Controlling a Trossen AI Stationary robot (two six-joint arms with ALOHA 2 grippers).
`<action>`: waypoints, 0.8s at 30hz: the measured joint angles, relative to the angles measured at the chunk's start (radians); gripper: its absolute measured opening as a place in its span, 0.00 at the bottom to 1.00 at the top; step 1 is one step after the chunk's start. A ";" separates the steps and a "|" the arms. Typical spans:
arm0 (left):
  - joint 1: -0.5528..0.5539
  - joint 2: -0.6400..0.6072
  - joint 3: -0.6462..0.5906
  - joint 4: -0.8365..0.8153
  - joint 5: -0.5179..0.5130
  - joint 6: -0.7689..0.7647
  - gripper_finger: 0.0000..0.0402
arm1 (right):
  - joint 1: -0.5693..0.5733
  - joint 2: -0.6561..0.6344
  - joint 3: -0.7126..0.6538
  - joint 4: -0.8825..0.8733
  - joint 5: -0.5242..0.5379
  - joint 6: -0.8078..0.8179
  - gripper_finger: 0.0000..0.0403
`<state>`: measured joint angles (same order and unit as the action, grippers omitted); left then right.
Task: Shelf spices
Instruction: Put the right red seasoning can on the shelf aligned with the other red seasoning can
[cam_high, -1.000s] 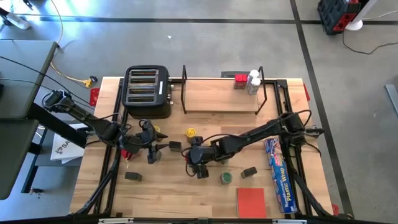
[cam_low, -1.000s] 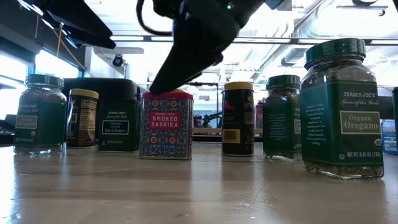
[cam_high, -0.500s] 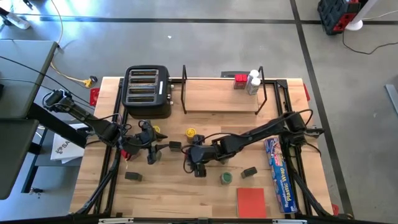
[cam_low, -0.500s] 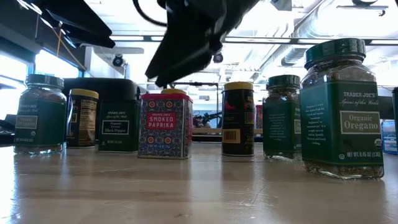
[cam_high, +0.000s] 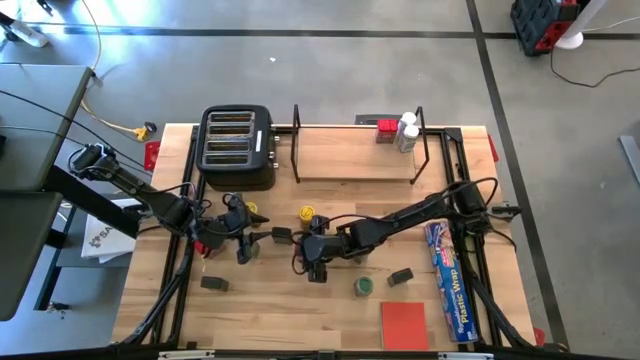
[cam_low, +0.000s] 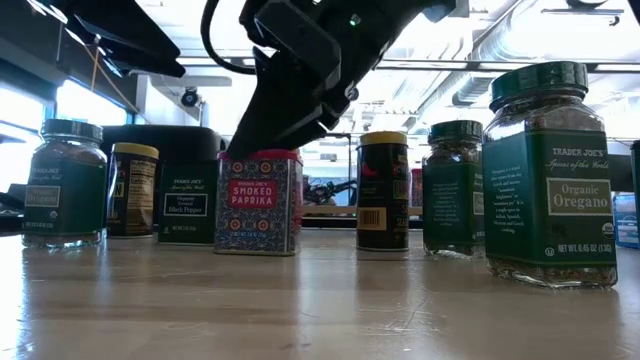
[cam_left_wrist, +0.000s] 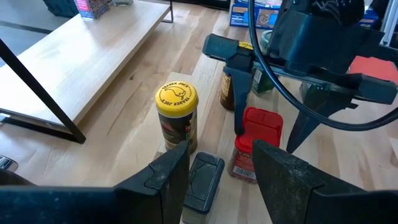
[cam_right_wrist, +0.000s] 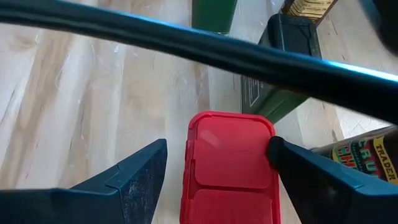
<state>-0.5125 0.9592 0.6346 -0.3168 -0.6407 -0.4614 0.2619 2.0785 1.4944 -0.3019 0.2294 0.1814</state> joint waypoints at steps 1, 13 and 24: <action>0.000 0.000 0.000 0.000 0.000 0.000 0.42 | 0.000 -0.004 -0.001 0.000 -0.003 0.000 0.72; 0.000 0.000 0.000 0.002 0.000 -0.006 0.42 | 0.003 -0.055 -0.005 -0.035 -0.001 0.039 0.72; 0.000 0.000 0.000 0.002 0.000 -0.008 0.42 | 0.001 -0.017 -0.001 -0.045 0.021 0.127 0.72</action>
<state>-0.5121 0.9592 0.6342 -0.3144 -0.6403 -0.4690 0.2624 2.0618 1.4933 -0.3469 0.2503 0.3088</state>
